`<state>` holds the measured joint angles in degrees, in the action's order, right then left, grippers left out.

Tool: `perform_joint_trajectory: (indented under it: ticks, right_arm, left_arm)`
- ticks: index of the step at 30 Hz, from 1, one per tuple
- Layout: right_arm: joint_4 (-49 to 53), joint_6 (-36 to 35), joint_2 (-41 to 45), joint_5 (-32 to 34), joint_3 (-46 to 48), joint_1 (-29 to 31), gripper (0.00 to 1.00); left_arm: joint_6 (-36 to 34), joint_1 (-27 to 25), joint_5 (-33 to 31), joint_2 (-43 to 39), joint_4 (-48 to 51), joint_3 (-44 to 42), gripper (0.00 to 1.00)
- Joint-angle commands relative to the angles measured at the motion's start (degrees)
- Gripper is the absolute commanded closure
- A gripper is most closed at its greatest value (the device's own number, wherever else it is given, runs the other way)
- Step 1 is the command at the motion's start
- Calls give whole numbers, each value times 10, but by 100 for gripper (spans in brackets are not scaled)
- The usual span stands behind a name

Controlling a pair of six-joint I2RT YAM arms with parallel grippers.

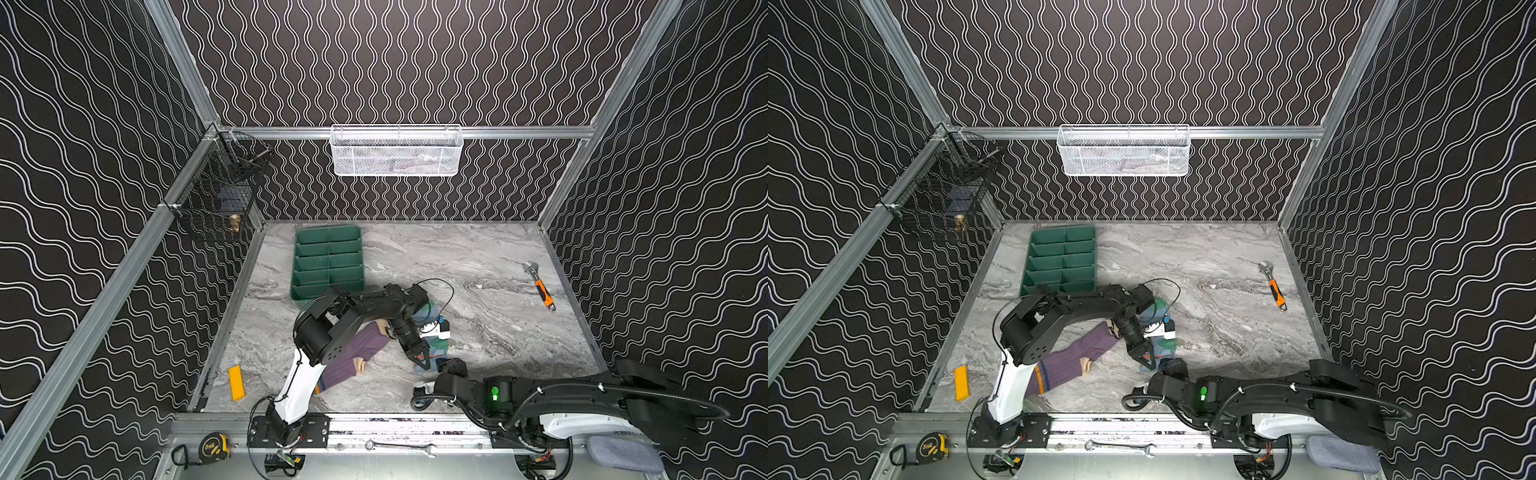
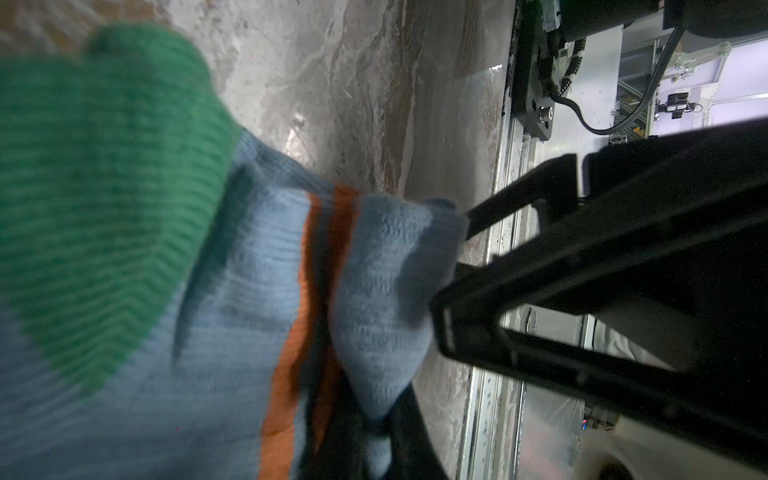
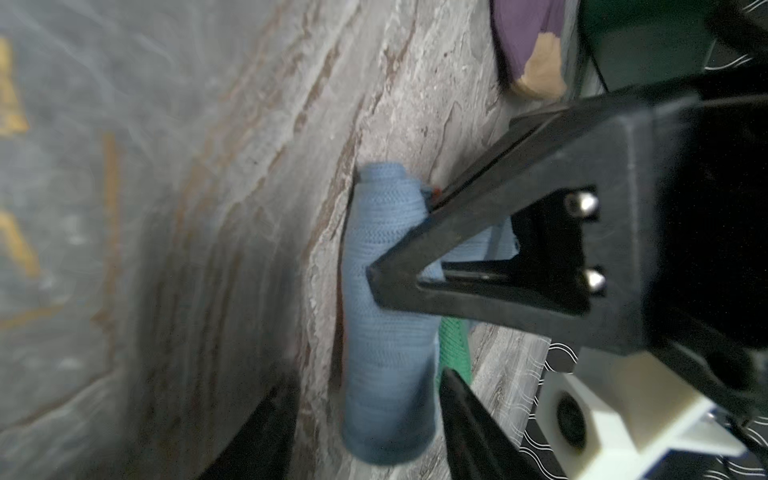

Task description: Roll the socks

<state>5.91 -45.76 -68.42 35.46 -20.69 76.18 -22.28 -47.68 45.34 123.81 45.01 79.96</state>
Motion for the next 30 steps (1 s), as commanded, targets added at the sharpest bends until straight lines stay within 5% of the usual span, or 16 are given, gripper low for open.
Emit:
perform_joint_trajectory:
  ticks: [1, 5, 13, 23, 30]
  right_arm:
    - [-84, -34, -28, -11, 7, -21, 45]
    - [-90, -49, -77, -9, 9, -31, 54]
    - [43, 3, -130, -63, -43, -30, 99]
    - [188, 74, -128, -158, -92, -31, 100]
    - [287, 103, -127, -242, -150, -67, 100]
  left_arm:
    - [0, -3, -221, 25, 19, -11, 100]
    - [0, -2, -216, 27, 17, -9, 100]
    - [3, -3, -233, -7, 4, -12, 92]
    - [-5, -4, -293, -161, -74, -32, 63]
    - [-19, -2, -440, -347, -205, -94, 53]
